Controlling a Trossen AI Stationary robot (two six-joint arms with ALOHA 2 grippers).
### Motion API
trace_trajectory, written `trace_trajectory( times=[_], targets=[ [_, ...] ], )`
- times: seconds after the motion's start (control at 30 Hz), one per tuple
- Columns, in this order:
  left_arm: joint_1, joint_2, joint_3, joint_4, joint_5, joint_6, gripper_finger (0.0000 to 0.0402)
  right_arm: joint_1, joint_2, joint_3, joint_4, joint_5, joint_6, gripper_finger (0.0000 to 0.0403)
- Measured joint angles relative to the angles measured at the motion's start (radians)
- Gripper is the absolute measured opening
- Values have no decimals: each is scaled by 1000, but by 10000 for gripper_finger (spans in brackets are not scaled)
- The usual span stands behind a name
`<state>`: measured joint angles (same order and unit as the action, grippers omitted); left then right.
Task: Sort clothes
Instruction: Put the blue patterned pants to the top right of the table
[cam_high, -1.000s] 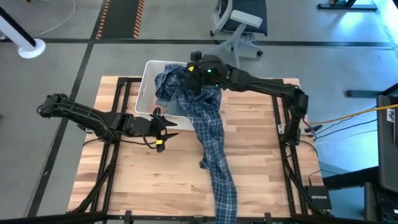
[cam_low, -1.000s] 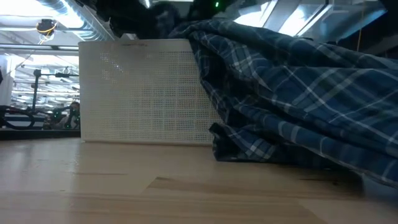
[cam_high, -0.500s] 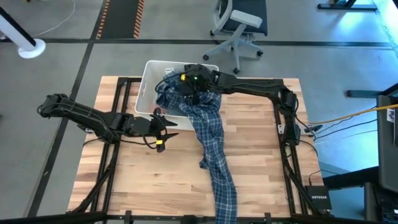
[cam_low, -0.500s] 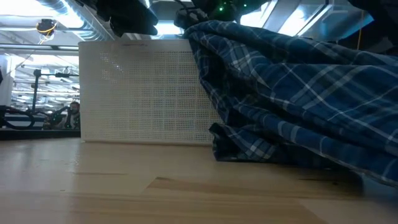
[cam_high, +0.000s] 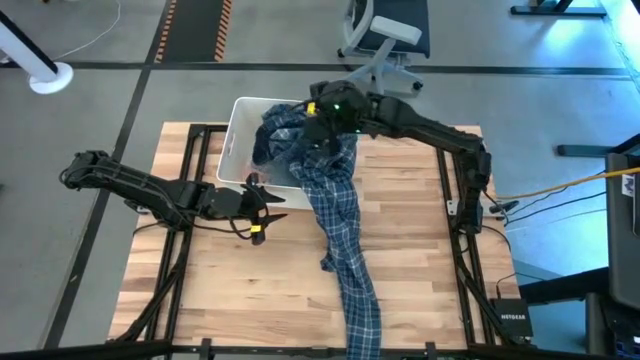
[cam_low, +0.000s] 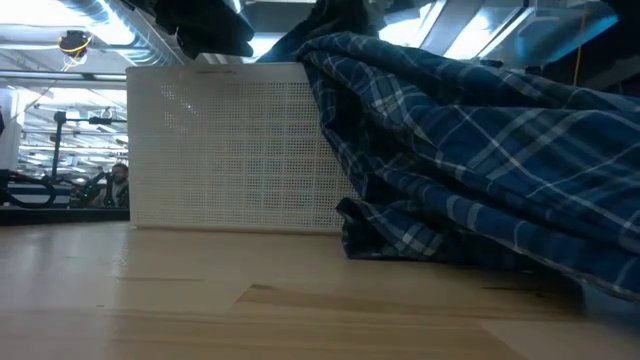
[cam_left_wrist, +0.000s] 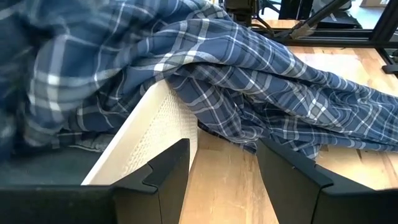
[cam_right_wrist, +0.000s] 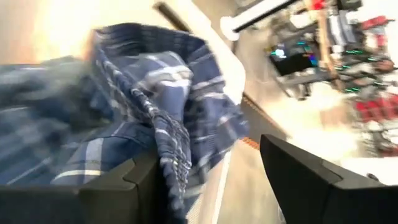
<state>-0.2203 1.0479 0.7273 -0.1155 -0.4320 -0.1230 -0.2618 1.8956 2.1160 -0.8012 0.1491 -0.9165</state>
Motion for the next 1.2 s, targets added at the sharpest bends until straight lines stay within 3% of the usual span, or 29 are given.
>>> trace_trajectory(
  times=[0.2, 0.47, 0.67, 0.77, 0.97, 1.2],
  targets=[
    [0, 0, 0, -2, 0, 0, 182, 76, -29, 129, -345, -2, 39, 244],
    [0, 0, 0, -1, 0, -8, 182, 185, -55, 138, -447, 126, 99, 244],
    [0, 0, 0, -10, 0, -26, 182, 276, -53, 137, -677, 147, 224, 244],
    [0, 0, 0, -10, 0, -26, 182, 352, -53, 134, -773, 215, 310, 243],
    [0, 0, 0, -8, 0, -32, 182, 549, -117, -1, -765, 364, 443, 243],
    [0, 0, 0, -5, 0, -34, 182, 730, -263, -366, -665, 480, 711, 243]
  ],
)
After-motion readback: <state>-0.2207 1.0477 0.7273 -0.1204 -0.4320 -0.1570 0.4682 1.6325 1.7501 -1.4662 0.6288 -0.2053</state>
